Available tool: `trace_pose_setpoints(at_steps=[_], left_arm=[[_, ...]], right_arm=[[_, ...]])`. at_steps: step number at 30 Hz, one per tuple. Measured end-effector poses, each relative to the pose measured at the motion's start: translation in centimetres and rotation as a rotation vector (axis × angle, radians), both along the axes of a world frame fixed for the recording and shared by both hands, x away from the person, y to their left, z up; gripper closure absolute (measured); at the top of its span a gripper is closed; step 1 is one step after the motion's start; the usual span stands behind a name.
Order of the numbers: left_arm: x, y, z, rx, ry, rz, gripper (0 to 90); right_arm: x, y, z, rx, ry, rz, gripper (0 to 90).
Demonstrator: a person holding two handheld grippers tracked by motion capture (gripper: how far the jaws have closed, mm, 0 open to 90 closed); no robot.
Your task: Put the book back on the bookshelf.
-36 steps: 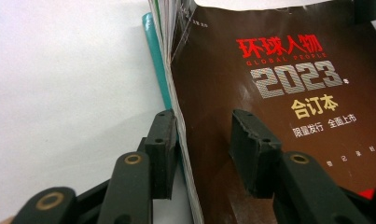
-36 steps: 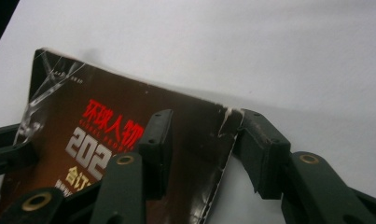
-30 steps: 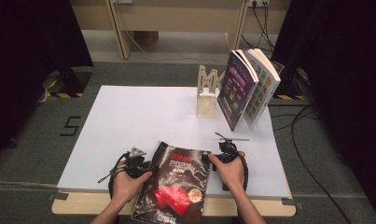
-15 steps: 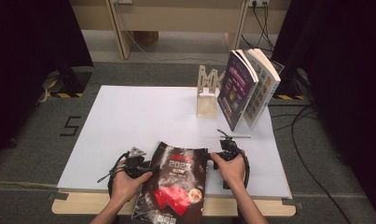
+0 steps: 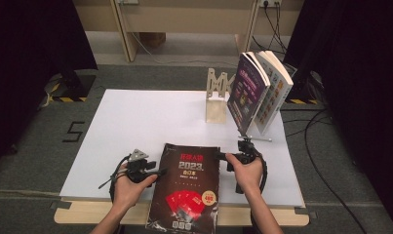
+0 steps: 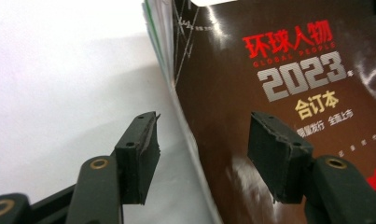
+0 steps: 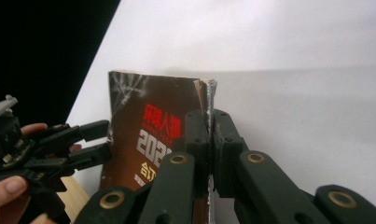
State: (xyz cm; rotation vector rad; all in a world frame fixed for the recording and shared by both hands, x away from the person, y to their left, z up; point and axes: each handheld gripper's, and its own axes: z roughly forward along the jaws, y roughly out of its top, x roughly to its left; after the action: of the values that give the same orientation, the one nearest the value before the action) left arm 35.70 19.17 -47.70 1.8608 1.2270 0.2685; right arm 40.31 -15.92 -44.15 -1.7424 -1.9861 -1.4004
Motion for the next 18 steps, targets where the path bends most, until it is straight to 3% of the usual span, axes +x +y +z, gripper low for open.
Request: trace_pose_setpoints(at_steps=[11,18], left_arm=[[0.1,0.0,0.3,-0.009,-0.014,-0.005,41.8],[0.3,-0.1,0.7,-0.020,-0.027,-0.015,41.9]], right_arm=[[0.0,-1.2,2.6,0.021,-0.078,-0.051,87.7],[0.4,-2.0,4.1,0.023,-0.132,-0.110,87.6]])
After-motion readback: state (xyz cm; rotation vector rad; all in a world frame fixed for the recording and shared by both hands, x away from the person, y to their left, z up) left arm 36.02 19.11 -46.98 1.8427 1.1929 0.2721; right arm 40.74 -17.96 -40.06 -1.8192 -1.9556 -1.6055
